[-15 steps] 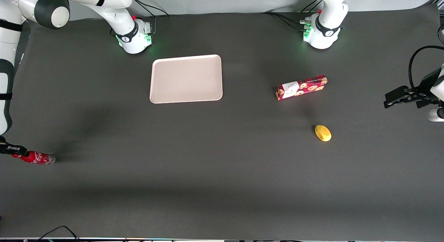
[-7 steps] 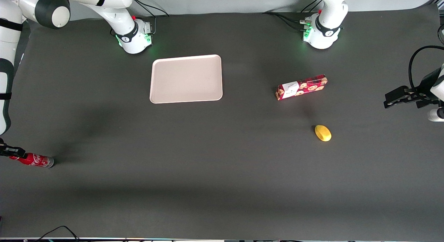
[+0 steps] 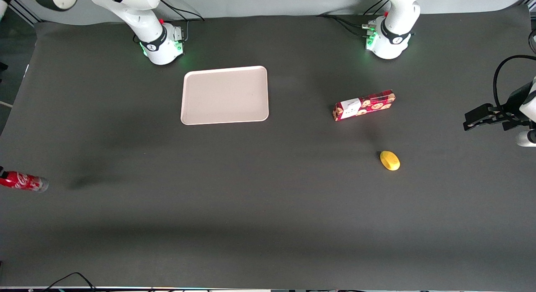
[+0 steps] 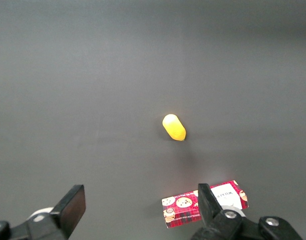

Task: Place coke bottle on tray
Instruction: 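Close the right gripper on the bottle neck, then carry the held bottle with the right gripper over the pink tray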

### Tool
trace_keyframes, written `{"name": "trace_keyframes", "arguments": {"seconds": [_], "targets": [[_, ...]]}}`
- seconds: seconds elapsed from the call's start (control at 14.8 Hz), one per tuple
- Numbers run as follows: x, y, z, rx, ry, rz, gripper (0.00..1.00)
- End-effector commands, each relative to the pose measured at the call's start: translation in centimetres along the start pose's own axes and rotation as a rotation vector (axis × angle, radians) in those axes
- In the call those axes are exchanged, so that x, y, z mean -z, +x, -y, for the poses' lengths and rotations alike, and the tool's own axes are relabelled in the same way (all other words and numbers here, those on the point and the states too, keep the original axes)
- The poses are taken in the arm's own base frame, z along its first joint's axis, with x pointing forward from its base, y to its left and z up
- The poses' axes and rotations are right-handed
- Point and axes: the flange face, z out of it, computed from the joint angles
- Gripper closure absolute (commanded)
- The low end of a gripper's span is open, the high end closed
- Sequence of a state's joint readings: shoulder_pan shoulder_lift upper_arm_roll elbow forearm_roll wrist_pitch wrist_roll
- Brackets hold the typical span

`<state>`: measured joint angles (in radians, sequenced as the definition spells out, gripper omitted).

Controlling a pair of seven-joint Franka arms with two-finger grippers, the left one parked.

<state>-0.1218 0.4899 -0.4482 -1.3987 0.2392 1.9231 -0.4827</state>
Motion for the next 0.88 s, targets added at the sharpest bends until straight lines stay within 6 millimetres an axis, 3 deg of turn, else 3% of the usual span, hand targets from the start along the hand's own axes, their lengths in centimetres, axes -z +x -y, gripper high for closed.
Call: {"name": "trace_keyframes", "arguments": {"seconds": [0.0,0.2,0.34,0.47,0.67,0.81], "targets": [[7.9,-3.1,2.1,-0.054,0.006,0.037,1.0],[12.1,-5.7,2.0,-0.056,-0.001,0.07,1.0],[12.1,-6.4,2.7,-0.059,0.018,0.097,1.0],[12.0,-8.4,3.3,-0.075,0.053,0.106,1.0],[12.6,-11.5,6.8,-0.117,0.09,0.119,1.0],[12.8,-13.6,11.1,-0.159,0.078,0.138,1.0]]}}
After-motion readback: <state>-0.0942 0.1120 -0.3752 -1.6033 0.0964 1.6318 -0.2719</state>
